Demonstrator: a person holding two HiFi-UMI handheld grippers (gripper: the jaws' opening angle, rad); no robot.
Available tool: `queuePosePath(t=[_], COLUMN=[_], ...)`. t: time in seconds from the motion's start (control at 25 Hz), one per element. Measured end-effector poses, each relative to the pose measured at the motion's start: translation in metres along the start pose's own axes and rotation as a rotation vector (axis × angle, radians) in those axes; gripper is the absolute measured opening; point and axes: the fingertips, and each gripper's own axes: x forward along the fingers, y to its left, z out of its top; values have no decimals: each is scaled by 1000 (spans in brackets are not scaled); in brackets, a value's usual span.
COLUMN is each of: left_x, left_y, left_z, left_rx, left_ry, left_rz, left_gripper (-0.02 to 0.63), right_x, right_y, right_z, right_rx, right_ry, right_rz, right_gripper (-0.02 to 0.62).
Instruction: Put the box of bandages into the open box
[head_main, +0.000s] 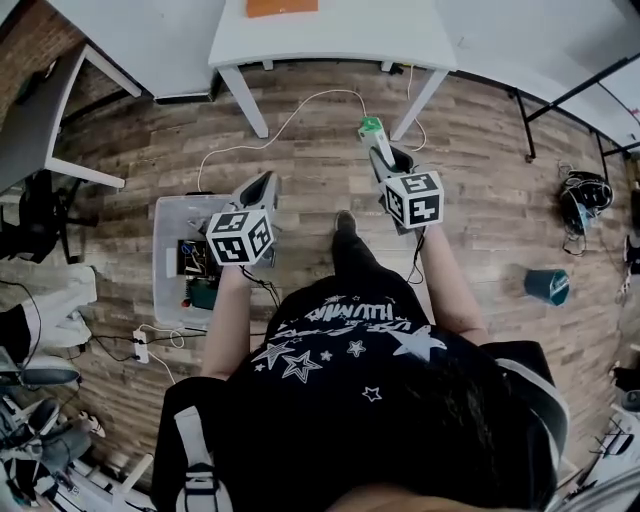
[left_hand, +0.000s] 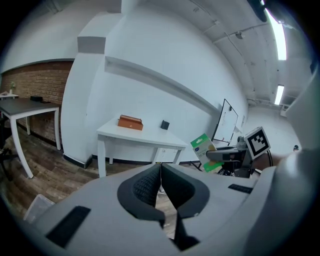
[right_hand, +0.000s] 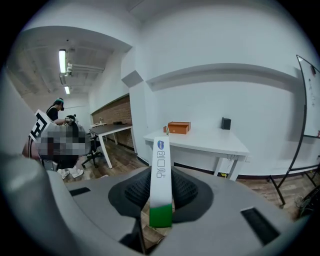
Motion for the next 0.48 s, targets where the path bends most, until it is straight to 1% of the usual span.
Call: queuePosePath(t=[0.28,0.48], left_x=[106,176], left_y=[14,10], left_z=[58,107], left_rx=[8,20], left_ry=[13,-3], left_rz=[-4,-4], left_gripper=[20,20], right_x=[73,110], right_y=[-84,-148], right_z=[44,81], right_rx=[33,30], right_ry=[-2,-7], right_rz=[-7,-9], right_gripper=[109,107])
